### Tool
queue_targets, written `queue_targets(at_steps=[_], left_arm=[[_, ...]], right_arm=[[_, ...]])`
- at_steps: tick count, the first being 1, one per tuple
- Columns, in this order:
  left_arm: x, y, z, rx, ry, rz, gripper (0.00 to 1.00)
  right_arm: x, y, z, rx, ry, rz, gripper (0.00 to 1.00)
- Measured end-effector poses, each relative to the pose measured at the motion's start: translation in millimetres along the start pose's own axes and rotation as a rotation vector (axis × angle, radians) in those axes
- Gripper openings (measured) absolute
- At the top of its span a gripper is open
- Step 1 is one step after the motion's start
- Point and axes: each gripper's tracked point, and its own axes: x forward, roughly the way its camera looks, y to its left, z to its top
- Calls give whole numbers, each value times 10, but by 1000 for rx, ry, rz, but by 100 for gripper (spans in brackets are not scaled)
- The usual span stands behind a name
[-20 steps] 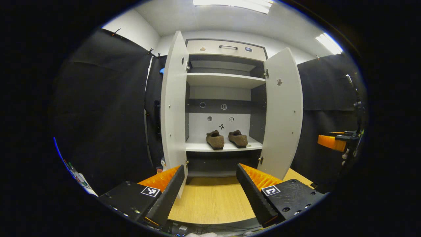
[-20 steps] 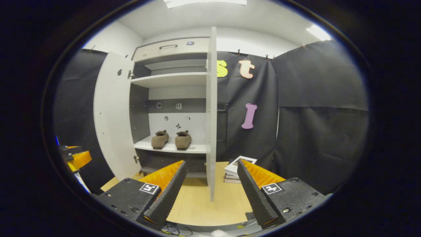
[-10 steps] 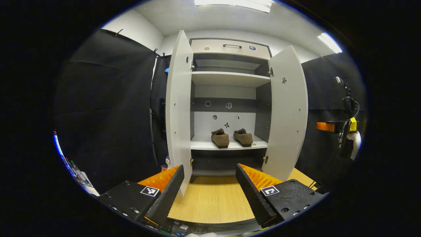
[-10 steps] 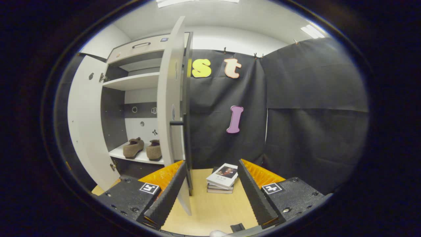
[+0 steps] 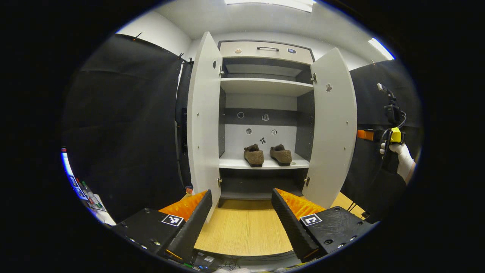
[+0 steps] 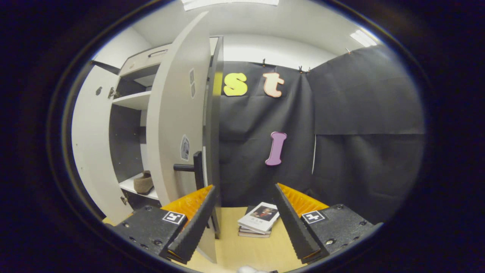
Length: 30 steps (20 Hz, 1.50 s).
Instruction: Grab one shoe with the right hand and put it into the shoe cabinet, grab the other shoe with the left hand and put it into the shoe cabinet; then close the right door with the right hand and the left door with the left hand.
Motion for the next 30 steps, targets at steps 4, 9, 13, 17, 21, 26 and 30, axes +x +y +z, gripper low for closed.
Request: queue_targets(at_steps=[4, 9, 13, 17, 21, 26, 30], left_arm=[[16, 0, 28, -4, -2, -1, 96], [35, -2, 84, -6, -17, 3, 96], [17, 28, 75, -7, -13, 17, 96], [-10, 186, 1, -1, 2, 55, 96], [-61, 345, -9, 3, 8, 89, 96], [-86, 549, -57, 8, 19, 117, 96], [6, 717, -81, 15, 25, 124, 96]], right_arm=[[0, 80, 18, -26, 3, 2, 93], [-83, 430, 9, -9, 20, 70, 93], [-88, 888, -15, 3, 34, 153, 93], [-7, 1347, -20, 11, 43, 238, 93], [60, 1744, -4, 44, 45, 304, 95], [-129, 1832, 86, 21, 12, 313, 94], [-465, 1667, 4, 23, 16, 285, 96]])
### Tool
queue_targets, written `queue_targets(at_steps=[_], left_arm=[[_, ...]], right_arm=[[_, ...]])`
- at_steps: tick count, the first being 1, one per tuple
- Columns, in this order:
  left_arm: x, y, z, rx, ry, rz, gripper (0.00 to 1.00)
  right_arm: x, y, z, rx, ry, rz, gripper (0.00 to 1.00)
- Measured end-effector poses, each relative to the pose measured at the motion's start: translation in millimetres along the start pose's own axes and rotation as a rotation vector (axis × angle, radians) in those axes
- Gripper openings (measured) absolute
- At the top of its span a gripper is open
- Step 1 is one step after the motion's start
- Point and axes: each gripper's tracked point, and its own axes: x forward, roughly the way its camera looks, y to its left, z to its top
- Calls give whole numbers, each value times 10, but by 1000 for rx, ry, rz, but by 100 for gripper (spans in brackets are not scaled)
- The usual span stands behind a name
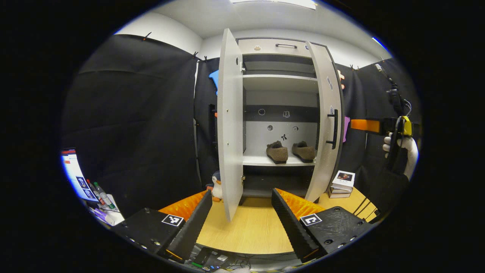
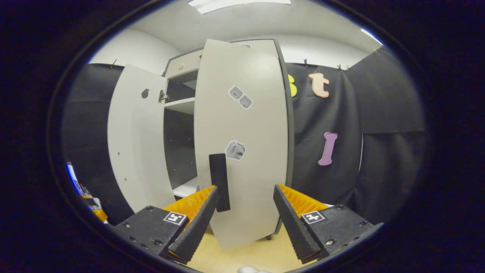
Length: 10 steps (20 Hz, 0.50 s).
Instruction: Grab one shoe with the right hand and put it into the shoe cabinet, grab the other shoe with the left hand and put it into the shoe cabinet; then close the right door with the right hand and the left door with the left hand.
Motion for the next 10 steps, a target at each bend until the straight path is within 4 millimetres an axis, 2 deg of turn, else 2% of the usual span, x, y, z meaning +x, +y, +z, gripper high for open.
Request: queue_targets(at_steps=[4, 6, 10], left_arm=[[121, 174, 89, 16, -20, 3, 96], [263, 309, 144, 24, -27, 9, 95], [589, 629, 327, 47, -56, 35, 95]], right_arm=[[-420, -76, -177, 7, 24, -34, 96], [-625, -103, -255, 9, 33, -54, 94], [-1070, -110, -505, 31, 61, -89, 96]])
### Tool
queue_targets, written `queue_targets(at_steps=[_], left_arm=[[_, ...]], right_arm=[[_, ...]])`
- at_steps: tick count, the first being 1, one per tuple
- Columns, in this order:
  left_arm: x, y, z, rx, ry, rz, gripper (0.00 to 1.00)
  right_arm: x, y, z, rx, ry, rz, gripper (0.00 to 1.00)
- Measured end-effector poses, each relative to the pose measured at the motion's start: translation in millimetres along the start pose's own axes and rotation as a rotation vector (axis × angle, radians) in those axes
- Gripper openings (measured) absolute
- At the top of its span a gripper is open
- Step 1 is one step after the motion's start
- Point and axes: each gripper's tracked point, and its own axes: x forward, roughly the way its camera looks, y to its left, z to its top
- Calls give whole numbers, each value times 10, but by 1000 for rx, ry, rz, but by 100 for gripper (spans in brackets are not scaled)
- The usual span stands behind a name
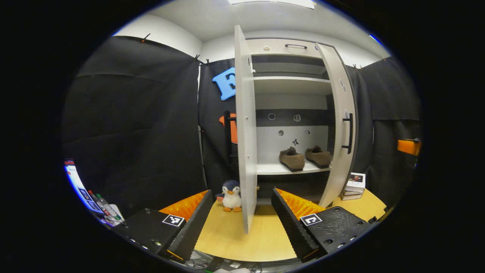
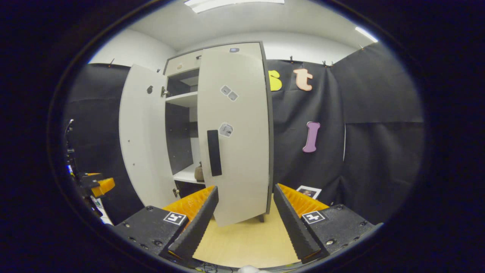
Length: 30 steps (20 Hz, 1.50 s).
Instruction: Grab one shoe with the right hand and put it into the shoe cabinet, grab the other shoe with the left hand and put it into the shoe cabinet; then close the right door with the right hand and the left door with the left hand.
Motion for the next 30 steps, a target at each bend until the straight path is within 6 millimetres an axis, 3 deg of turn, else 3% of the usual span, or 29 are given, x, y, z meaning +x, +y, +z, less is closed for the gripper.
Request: queue_targets(at_steps=[7, 15, 20, 26, 27, 30], left_arm=[[819, 585, 273, 24, -51, 92, 96], [1374, 1058, 585, 73, -81, 187, 96], [1443, 1076, 626, 83, -83, 198, 92], [1369, 989, 630, 109, -76, 230, 87], [1348, 964, 647, 108, -78, 234, 84], [1320, 782, 605, 84, -74, 195, 87]], right_arm=[[-538, -204, -540, 14, 111, -89, 99], [-732, -475, -583, 31, 131, -163, 96], [-734, -563, -558, 38, 128, -167, 96], [-671, -460, -570, 50, 133, -124, 96], [-678, -448, -587, 50, 137, -120, 96], [-713, -414, -605, 43, 143, -109, 96]])
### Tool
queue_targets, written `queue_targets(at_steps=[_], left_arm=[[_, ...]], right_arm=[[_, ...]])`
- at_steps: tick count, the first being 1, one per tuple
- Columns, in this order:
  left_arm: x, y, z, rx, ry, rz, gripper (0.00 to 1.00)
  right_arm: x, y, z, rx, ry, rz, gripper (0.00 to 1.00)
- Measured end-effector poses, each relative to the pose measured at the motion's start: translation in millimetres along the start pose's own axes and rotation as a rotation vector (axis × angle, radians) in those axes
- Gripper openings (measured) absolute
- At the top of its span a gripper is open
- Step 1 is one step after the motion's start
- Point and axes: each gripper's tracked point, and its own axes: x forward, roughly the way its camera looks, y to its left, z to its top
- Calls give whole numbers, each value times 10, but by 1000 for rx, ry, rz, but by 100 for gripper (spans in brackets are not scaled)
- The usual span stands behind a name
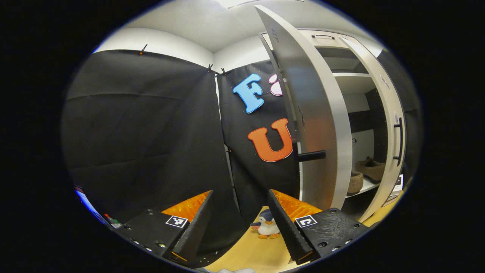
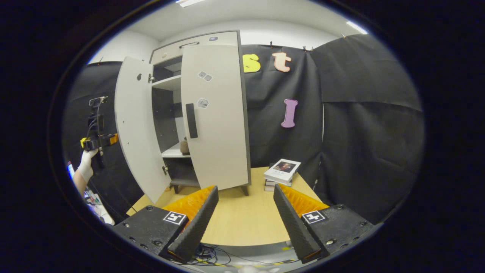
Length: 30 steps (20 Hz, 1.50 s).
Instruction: Grab one shoe with the right hand and put it into the shoe cabinet, grab the other shoe with the left hand and put it into the shoe cabinet; then close the right door with the right hand and the left door with the left hand.
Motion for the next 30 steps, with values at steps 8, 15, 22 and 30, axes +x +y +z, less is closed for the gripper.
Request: queue_targets(at_steps=[8, 15, 22, 30], left_arm=[[-135, -765, 112, -8, -20, -167, 84], [-102, -1701, 223, -22, 3, -335, 93], [-433, -1941, 330, -17, -22, -380, 96], [-1377, -1674, 286, -50, -16, -423, 96]], right_arm=[[6, -102, 33, -12, -8, -21, 96], [-28, -43, 32, -13, -13, -15, 96], [-16, 81, 103, -9, -31, 7, 96], [6, 340, 314, -21, -84, 42, 96]])
